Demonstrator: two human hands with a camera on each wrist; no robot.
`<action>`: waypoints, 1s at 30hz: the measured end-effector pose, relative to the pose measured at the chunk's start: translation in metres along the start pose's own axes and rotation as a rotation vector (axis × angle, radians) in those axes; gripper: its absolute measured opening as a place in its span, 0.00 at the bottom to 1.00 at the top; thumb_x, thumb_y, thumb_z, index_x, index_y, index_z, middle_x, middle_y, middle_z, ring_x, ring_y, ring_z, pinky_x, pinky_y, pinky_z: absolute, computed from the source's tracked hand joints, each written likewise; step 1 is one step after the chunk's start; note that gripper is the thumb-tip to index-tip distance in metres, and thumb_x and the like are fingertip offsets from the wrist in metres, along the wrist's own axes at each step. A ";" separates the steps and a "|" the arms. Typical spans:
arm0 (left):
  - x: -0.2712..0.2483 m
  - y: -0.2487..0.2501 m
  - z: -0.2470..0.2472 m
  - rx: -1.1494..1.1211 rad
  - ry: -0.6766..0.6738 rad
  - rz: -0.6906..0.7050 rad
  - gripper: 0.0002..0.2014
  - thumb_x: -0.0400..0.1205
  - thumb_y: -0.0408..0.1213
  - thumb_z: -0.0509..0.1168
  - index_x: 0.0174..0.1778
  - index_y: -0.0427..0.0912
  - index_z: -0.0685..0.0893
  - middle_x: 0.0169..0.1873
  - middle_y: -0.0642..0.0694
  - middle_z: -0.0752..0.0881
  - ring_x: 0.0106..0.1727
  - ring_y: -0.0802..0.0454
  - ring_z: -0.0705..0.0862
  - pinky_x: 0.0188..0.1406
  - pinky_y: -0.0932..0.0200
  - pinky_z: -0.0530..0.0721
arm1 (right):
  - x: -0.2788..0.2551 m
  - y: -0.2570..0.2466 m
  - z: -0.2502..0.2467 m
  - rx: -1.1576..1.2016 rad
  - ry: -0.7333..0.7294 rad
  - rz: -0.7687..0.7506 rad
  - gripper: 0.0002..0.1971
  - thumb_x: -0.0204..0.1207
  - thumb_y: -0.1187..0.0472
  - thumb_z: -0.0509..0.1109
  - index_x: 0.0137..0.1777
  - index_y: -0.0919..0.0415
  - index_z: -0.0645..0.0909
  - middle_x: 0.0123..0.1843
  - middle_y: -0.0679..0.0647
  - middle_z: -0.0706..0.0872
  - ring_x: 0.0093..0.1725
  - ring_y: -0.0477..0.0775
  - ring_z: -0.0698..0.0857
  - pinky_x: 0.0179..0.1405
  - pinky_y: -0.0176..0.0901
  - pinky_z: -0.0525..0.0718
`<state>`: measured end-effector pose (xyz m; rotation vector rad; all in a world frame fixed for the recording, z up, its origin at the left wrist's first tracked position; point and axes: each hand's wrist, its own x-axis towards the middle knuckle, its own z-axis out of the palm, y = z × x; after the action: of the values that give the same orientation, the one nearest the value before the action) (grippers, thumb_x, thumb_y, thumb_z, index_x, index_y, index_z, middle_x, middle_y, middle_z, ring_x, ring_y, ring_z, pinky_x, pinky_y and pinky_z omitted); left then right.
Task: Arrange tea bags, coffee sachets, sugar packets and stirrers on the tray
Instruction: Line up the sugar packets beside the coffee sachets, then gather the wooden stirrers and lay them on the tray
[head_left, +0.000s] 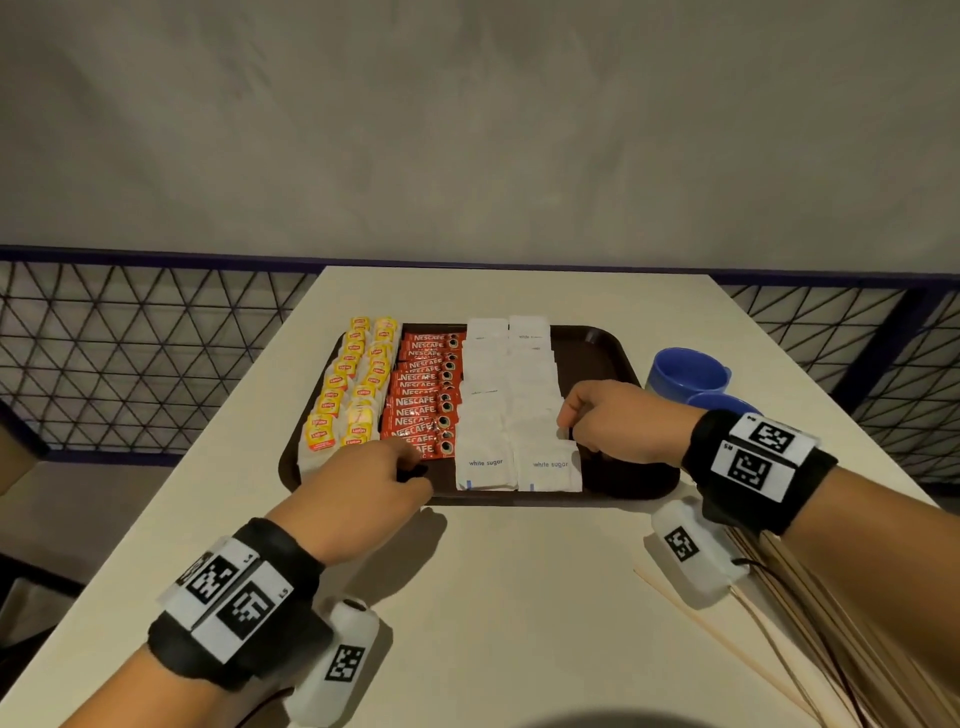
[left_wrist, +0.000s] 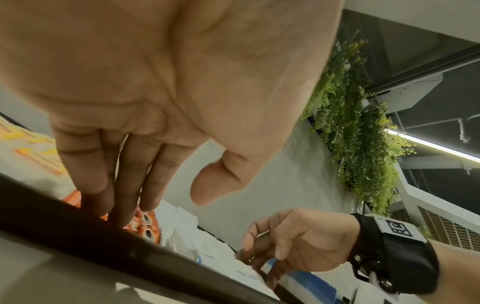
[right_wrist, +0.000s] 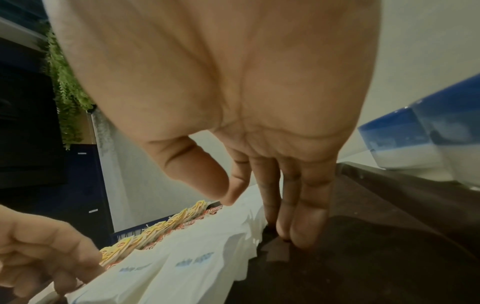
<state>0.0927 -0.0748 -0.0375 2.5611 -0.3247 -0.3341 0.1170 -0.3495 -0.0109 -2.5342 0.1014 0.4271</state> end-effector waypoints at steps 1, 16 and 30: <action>0.001 0.002 0.000 -0.001 0.006 0.011 0.10 0.87 0.44 0.64 0.62 0.49 0.84 0.53 0.51 0.88 0.53 0.53 0.85 0.52 0.55 0.85 | 0.000 -0.001 0.000 0.002 0.000 0.003 0.10 0.84 0.65 0.66 0.62 0.62 0.83 0.61 0.59 0.89 0.52 0.57 0.86 0.62 0.53 0.87; -0.013 0.057 0.018 -0.109 0.011 0.279 0.11 0.85 0.47 0.68 0.63 0.62 0.83 0.54 0.65 0.86 0.50 0.68 0.84 0.43 0.71 0.77 | -0.146 0.057 -0.065 0.087 0.309 -0.011 0.08 0.79 0.60 0.76 0.50 0.42 0.88 0.49 0.39 0.92 0.46 0.43 0.90 0.55 0.52 0.90; -0.026 0.160 0.086 0.231 -0.303 0.650 0.10 0.82 0.56 0.67 0.57 0.59 0.83 0.49 0.61 0.82 0.49 0.64 0.81 0.49 0.69 0.78 | -0.225 0.171 -0.026 -0.330 0.064 0.423 0.51 0.70 0.17 0.63 0.83 0.54 0.69 0.71 0.48 0.85 0.65 0.48 0.85 0.63 0.38 0.83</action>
<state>0.0165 -0.2403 -0.0190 2.4417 -1.3300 -0.4491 -0.1165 -0.5114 -0.0070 -2.8506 0.6486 0.5630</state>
